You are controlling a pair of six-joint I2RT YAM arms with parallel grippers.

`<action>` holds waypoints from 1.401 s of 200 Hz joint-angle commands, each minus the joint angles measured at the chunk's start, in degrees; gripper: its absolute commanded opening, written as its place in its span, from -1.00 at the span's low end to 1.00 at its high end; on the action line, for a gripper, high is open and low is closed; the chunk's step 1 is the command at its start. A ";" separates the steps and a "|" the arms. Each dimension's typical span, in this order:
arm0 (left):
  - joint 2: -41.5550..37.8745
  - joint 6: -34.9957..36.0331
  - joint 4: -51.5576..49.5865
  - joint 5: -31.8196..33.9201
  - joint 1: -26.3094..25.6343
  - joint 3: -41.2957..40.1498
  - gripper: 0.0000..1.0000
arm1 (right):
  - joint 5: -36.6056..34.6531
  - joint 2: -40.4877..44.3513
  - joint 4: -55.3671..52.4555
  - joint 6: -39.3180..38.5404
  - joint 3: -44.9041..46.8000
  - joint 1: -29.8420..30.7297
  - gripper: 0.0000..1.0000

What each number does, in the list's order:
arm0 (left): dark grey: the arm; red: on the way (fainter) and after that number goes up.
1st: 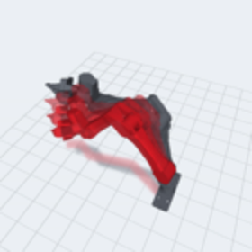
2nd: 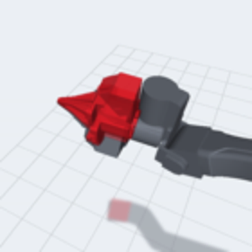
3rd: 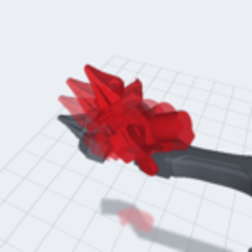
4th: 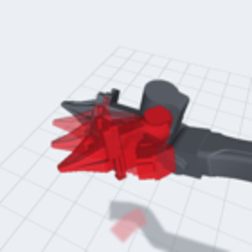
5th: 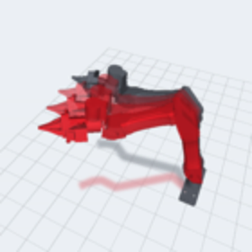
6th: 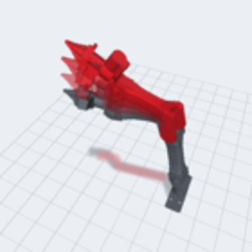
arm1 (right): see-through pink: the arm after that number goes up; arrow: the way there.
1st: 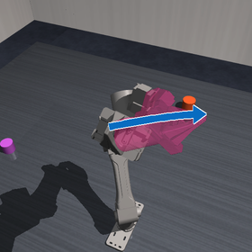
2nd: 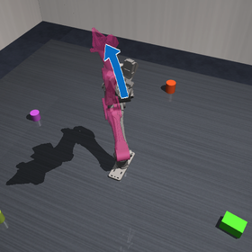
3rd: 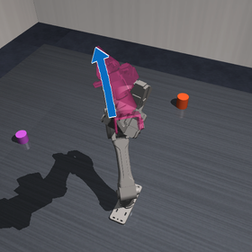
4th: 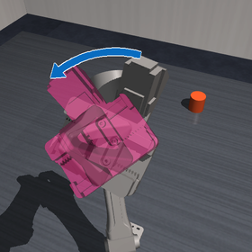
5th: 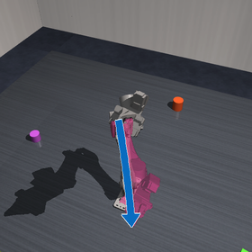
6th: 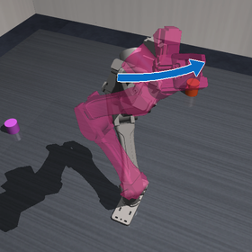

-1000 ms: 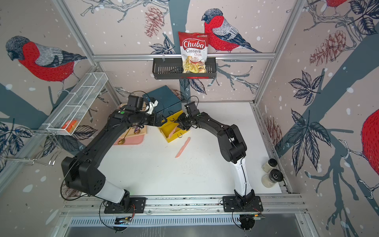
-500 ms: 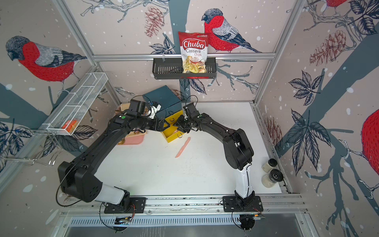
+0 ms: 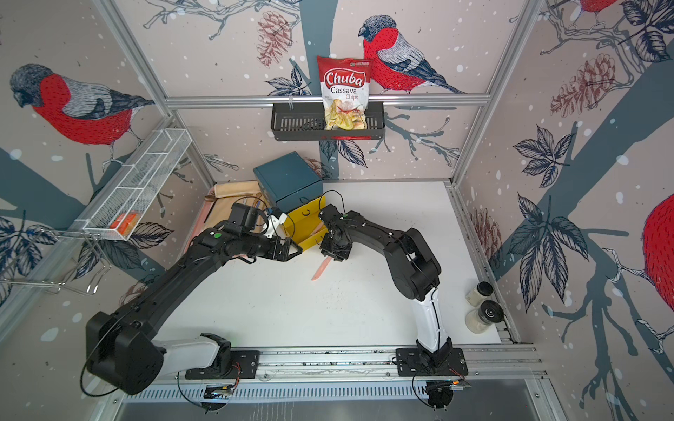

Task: Place the fruit knives into the drawer by color
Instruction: Pick up the fruit knife from the center of the board.

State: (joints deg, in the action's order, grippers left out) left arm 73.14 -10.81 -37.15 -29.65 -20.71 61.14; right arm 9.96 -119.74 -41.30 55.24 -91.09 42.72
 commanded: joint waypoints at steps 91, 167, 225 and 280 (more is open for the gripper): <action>-1.29 0.15 2.42 -0.98 -0.10 -0.99 0.94 | -5.42 -10.12 -8.84 -3.59 -9.55 1.17 -0.41; 0.14 -0.66 4.06 -3.36 -0.20 -0.46 0.94 | -11.36 -3.08 -8.70 -6.85 1.70 -0.52 -0.69; 0.77 -3.61 8.03 -3.62 -4.89 -2.10 0.94 | -10.33 3.12 -5.02 -8.05 11.08 -3.12 -0.40; 0.13 -6.75 10.93 -2.26 -8.59 -4.41 0.94 | -7.97 3.25 -2.86 -5.90 14.09 -1.21 -0.45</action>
State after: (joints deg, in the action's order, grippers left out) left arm 73.82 -15.59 -29.41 -31.90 -28.58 57.63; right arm -0.54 -115.31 -41.87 47.92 -79.15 40.88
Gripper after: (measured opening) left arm 0.971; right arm 0.307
